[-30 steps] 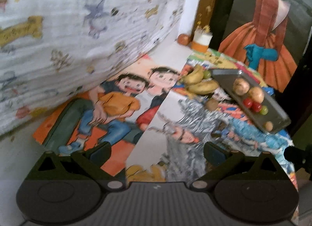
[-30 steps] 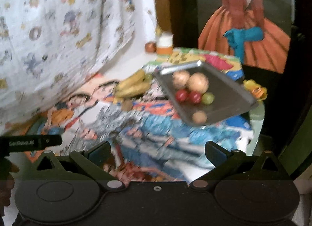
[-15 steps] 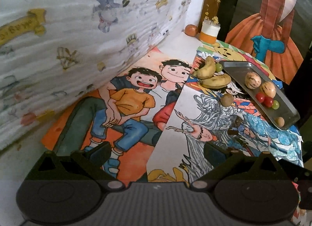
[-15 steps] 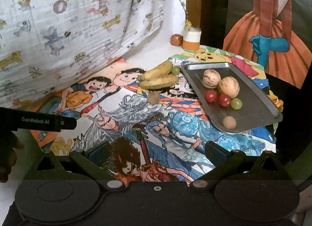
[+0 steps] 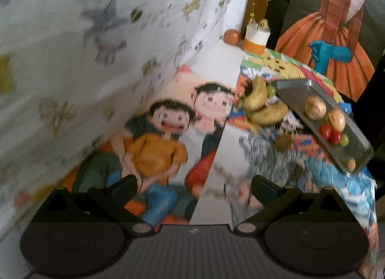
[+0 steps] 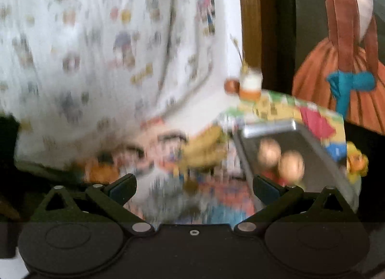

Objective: Organize fruits
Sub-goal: 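Grasp a yellow banana with the left tool while the right tool grasps a green grape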

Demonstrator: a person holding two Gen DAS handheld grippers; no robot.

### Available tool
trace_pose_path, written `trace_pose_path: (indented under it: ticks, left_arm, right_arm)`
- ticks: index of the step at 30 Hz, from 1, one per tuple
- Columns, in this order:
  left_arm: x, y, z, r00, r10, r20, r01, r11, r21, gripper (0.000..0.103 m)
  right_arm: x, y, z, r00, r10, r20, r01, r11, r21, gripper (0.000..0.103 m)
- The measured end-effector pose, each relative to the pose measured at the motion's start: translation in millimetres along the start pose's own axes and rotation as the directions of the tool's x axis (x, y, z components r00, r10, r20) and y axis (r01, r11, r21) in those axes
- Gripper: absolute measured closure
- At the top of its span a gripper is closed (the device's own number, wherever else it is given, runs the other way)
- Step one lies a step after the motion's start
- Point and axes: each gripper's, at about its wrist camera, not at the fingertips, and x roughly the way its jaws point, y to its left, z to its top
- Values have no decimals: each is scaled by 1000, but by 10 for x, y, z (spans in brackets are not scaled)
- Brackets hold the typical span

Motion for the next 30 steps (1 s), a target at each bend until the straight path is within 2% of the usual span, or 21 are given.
trace_pose_path:
  ticks: [4,8,12,17,20,22,24,27,28,30]
  left_arm:
    - [68,-84,294,999,3,36,-3,1000,4,0]
    - [190,-195,547,998,24,66,-27,998,51,0]
    - [374,-276,745,998,9,62,-16,993,119,0]
    - [610,-359,938,997,-38,62,27,984,174,0]
    - [787,-399,1027,996,-71,60,59,980,191,0]
    - [928,-407,1076,992,-121,43,111,974,196,0]
    - [1107,-395,1123,984,-176,21,170,971,169,0]
    - [1355,-389,1165,971,-239,-9,238,964,120,0]
    - [1442,-395,1179,967,-254,-21,254,961,107,0]
    - [1590,-421,1203,958,-281,-50,285,954,94,0]
  right_arm:
    - [-42,-199,382,994,70,86,-65,996,-59,1]
    - [-9,-351,638,986,102,134,-76,979,-189,1]
    - [116,-412,845,994,59,96,-24,943,-333,1]
    - [455,-527,1122,996,91,-7,-84,878,-472,1]
    - [747,-612,1170,991,100,-84,-130,843,-522,1]
    - [938,-670,1105,989,85,-118,-136,831,-539,1]
    - [1117,-764,990,992,45,-121,-101,854,-511,1]
    - [1303,-902,846,991,28,-135,-85,892,-443,1]
    - [1362,-932,804,991,21,-136,-79,894,-440,1]
    - [1457,-945,724,993,-5,-117,-53,873,-484,1]
